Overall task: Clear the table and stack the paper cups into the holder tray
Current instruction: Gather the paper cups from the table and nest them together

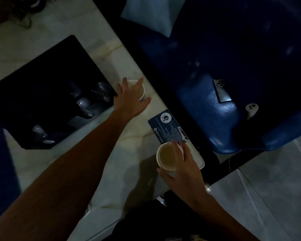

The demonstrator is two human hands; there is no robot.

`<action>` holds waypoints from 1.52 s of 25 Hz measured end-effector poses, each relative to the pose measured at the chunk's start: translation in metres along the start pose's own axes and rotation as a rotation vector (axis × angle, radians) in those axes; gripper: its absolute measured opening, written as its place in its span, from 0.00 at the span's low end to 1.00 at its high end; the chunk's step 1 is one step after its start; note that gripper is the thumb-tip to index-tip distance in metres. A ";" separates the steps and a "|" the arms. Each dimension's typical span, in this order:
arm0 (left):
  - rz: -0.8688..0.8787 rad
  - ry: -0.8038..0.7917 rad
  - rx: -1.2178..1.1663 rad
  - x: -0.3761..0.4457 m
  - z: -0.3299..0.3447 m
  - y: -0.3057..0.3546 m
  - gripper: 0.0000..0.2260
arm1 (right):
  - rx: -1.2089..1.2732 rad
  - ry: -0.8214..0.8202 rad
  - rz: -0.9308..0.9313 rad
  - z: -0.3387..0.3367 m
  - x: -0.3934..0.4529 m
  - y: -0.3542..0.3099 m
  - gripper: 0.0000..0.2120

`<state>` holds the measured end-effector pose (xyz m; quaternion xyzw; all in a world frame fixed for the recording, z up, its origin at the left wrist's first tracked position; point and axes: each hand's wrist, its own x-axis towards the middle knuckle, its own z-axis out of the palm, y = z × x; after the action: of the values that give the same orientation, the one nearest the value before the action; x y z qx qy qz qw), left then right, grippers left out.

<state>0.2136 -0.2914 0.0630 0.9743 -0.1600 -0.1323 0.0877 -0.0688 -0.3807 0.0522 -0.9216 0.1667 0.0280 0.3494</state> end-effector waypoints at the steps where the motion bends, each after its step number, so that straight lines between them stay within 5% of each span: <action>1: -0.006 -0.013 -0.013 -0.001 0.002 0.000 0.35 | 0.003 0.017 -0.010 0.001 0.001 0.002 0.45; 8: -0.018 0.013 -0.164 -0.036 0.000 -0.016 0.36 | 0.072 0.016 -0.021 0.004 0.008 0.008 0.46; 14: -0.034 0.275 -0.232 -0.135 -0.044 -0.055 0.37 | 0.127 -0.014 -0.039 0.015 0.022 -0.012 0.46; 19: -0.249 0.430 -0.291 -0.231 -0.095 -0.088 0.28 | 0.165 -0.139 -0.112 0.042 0.030 -0.056 0.45; 26: -0.490 0.553 -0.307 -0.356 -0.147 -0.129 0.31 | 0.196 -0.299 -0.251 0.096 0.016 -0.117 0.45; 38: -0.493 0.417 -0.391 -0.447 -0.130 -0.208 0.38 | 0.116 -0.291 -0.253 0.160 -0.015 -0.174 0.44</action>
<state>-0.0974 0.0691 0.2451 0.9543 0.1287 0.0237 0.2686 -0.0154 -0.1501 0.0448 -0.8998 -0.0015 0.1070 0.4229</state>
